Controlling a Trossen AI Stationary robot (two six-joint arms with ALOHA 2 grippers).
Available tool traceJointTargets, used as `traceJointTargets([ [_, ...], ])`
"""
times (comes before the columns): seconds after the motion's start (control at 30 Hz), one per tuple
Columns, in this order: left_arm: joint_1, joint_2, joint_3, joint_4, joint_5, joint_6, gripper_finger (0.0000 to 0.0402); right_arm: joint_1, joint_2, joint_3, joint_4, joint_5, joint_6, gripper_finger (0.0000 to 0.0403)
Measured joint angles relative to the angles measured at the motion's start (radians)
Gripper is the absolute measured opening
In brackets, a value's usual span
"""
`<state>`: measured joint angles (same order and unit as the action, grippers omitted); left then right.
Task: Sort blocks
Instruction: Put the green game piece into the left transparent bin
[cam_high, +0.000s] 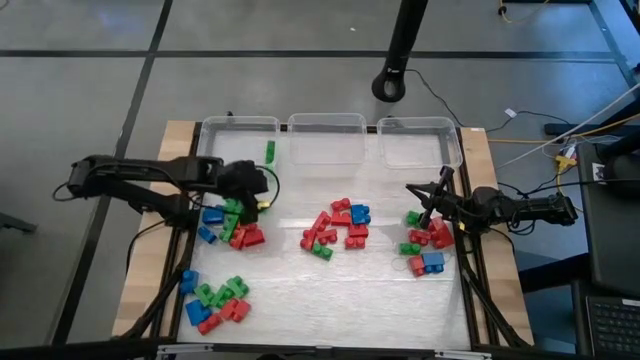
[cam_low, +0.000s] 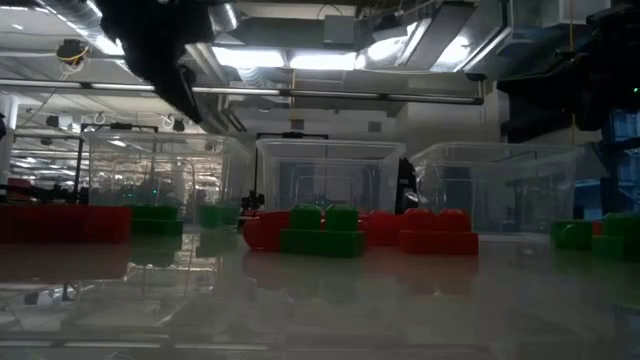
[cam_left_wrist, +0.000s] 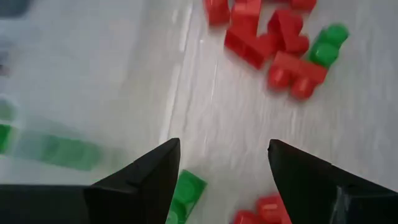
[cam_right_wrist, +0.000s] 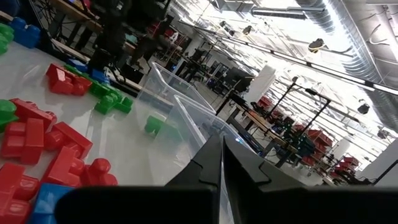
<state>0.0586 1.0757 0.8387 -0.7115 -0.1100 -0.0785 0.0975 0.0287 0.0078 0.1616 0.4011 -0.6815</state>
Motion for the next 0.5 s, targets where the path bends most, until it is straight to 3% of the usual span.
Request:
traceJointTargets([
  [0.33, -0.01, 0.179, -0.067, -0.003, -0.017, 0.044, 0.0235, 0.0, 0.0, 0.0, 0.0, 0.0, -0.004, 0.0019],
  [0.5, -0.01, 0.281, -0.067, -0.006, -0.095, 0.124, 0.0235, 0.0, 0.0, 0.0, 0.0, 0.0, -0.004, 0.0019],
])
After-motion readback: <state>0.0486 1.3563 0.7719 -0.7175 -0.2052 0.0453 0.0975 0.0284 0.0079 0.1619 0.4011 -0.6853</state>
